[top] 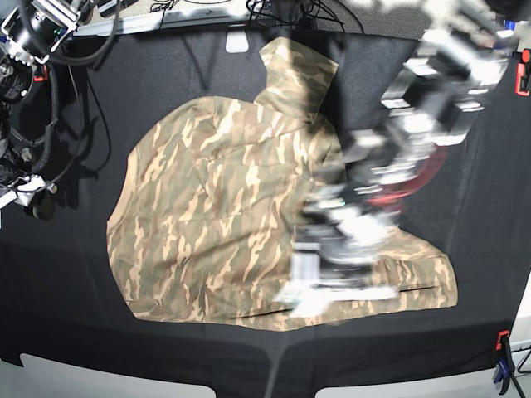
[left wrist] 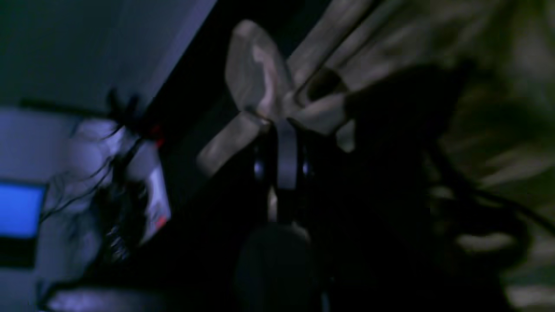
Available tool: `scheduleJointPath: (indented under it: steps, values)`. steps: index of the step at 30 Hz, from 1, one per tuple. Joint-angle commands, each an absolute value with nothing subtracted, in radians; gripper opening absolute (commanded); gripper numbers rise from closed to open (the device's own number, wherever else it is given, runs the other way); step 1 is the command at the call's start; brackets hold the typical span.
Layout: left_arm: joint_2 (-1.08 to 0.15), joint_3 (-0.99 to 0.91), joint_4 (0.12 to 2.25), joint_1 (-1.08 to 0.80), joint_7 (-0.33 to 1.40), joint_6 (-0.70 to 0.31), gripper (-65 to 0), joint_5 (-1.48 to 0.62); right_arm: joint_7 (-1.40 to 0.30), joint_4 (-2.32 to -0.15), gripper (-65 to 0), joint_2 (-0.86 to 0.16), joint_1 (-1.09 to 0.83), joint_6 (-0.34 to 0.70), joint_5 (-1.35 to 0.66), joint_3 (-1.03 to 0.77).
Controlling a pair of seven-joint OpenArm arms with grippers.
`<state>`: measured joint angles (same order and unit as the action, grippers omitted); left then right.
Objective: Layout the t-shirt on the table in an organized manner, then fold the t-shirt properly
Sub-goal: 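Move the left gripper to the shirt hem corner and grasp it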
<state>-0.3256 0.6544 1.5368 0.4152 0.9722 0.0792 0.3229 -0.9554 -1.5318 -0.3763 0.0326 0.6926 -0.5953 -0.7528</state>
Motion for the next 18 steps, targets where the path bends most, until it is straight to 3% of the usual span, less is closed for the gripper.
scheduleJointPath:
  steps: [1, 18]
  values:
    - [-0.356, 0.649, 1.554, 0.428, 0.966, 0.087, -65.0, 0.34, -0.932, -1.55, -48.8, -0.395, 0.047, 0.698, -0.61, -0.757]
    - [-0.756, 0.649, 1.556, 0.289, 0.978, 0.136, -65.0, 0.34, -0.932, -1.55, -48.8, -0.395, 0.049, 0.698, -0.61, -0.757]
